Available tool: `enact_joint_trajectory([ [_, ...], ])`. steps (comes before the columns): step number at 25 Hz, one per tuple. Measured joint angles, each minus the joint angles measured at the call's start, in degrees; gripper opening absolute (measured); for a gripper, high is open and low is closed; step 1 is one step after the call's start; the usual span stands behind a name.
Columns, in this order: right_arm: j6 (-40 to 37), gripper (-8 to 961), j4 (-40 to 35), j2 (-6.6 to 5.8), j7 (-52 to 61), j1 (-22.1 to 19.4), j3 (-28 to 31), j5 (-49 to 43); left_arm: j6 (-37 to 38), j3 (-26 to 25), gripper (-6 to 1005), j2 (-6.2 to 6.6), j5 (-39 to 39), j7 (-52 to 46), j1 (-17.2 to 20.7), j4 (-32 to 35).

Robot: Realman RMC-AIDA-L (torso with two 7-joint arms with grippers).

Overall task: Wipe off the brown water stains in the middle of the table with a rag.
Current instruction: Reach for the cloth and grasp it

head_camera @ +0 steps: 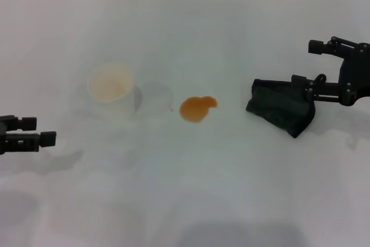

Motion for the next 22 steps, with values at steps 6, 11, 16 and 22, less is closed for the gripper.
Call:
enact_joint_trajectory([
  [6, 0.11, 851, 0.07, 0.03, -0.03, 0.16, 0.01, 0.0, -1.12, 0.06, 891, 0.77, 6.64, 2.86, -8.24, -1.68],
  [11, 0.66, 851, 0.78, 0.06, -0.04, 0.33, 0.01, 0.0, -1.42, 0.12, 891, 0.84, 8.16, 5.6, -13.89, -2.0],
  [16, 0.88, 850, 1.48, 0.08, -0.03, 0.37, 0.0, -0.06, -1.5, 0.12, 891, 0.53, 10.26, 7.25, -17.45, -1.56],
  [22, 0.86, 850, 1.56, -0.07, 0.35, 0.37, -1.17, -0.69, -1.49, 0.12, 890, 0.33, 11.62, 7.37, -18.54, -1.82],
])
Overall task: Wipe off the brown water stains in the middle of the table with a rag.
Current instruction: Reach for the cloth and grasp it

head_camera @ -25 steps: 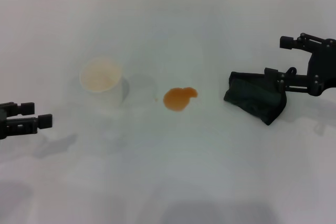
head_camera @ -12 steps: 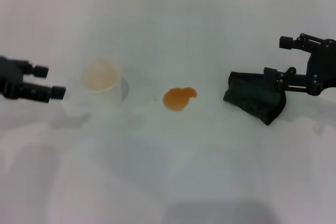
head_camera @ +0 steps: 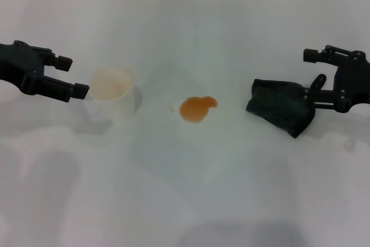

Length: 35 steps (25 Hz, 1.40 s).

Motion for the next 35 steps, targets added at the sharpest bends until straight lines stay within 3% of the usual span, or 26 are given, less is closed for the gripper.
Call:
enact_joint_trajectory([
  [7, 0.57, 850, -4.62, 0.12, 6.34, 1.23, -2.66, -8.47, 0.0, 0.0, 892, 0.07, -0.5, -0.01, 0.03, -0.19],
  [13, 0.04, 851, -24.12, 0.18, 24.77, 1.76, -8.68, -21.65, -0.01, -0.01, 892, 0.4, -1.03, 0.17, -0.04, -0.24],
  [17, -0.02, 850, -32.22, 0.17, 35.88, 4.46, -12.81, -30.06, -0.01, -0.01, 892, 0.45, -1.92, 0.28, -0.41, -0.85],
  [20, 1.16, 845, -32.34, 0.23, 46.88, 9.7, -16.65, -39.51, -0.01, -0.01, 892, 0.34, -2.36, 0.34, -0.91, -0.93],
  [26, 3.59, 844, -27.76, 0.42, 53.92, 14.19, -20.51, -48.62, -0.04, -0.01, 891, -0.05, -2.94, 0.97, -1.31, -0.92],
  [35, 7.8, 842, -27.91, 0.66, 57.36, 12.77, -23.18, -52.57, -0.64, -0.01, 891, -1.33, -2.78, 1.46, -1.85, -0.86],
])
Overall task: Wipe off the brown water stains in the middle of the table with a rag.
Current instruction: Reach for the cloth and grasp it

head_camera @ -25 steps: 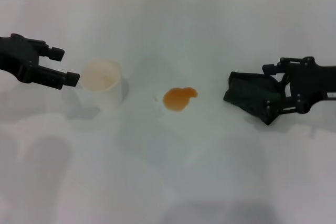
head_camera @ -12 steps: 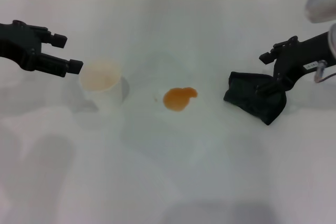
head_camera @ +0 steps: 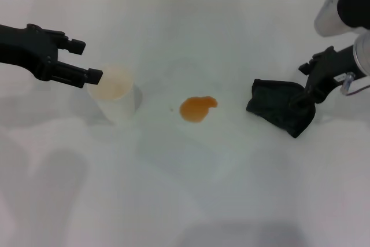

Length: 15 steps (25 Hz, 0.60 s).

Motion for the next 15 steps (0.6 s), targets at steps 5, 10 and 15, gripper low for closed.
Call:
enact_joint_trajectory([
  [5, 1.49, 841, 0.17, 0.03, 0.04, -1.46, -2.05, 0.07, -0.23, 0.0, 891, -0.25, -0.07, 0.09, -0.36, -0.03],
  [10, 2.05, 832, 0.65, 0.06, 0.06, -1.99, -4.05, 0.12, -0.6, 0.0, 890, -0.56, 0.1, -0.04, -0.74, -0.05],
  [15, 4.24, 823, 0.97, 0.19, 0.19, -2.0, -6.17, 0.95, -0.78, 0.0, 890, -0.79, 0.15, -0.14, -0.97, -0.07],
])
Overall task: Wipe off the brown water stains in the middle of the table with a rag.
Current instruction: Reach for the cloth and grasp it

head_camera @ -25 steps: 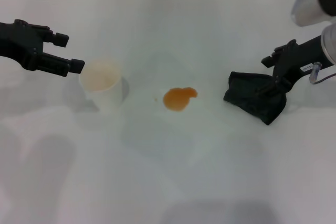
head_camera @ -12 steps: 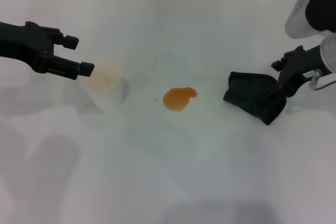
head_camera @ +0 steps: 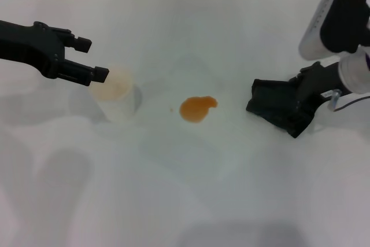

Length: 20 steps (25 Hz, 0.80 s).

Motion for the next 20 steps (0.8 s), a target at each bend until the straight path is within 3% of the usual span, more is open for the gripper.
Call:
enact_joint_trajectory([
  [5, 2.12, 813, 0.88, 0.02, 0.02, 0.15, -2.7, 0.07, 0.0, 0.0, 890, -0.24, 0.24, -0.06, -0.01, -0.01],
  [20, 4.01, 786, 2.23, 0.01, 0.81, 0.53, -3.52, 0.18, 0.0, 0.0, 892, -0.64, 0.89, -0.09, -0.24, 0.0],
])
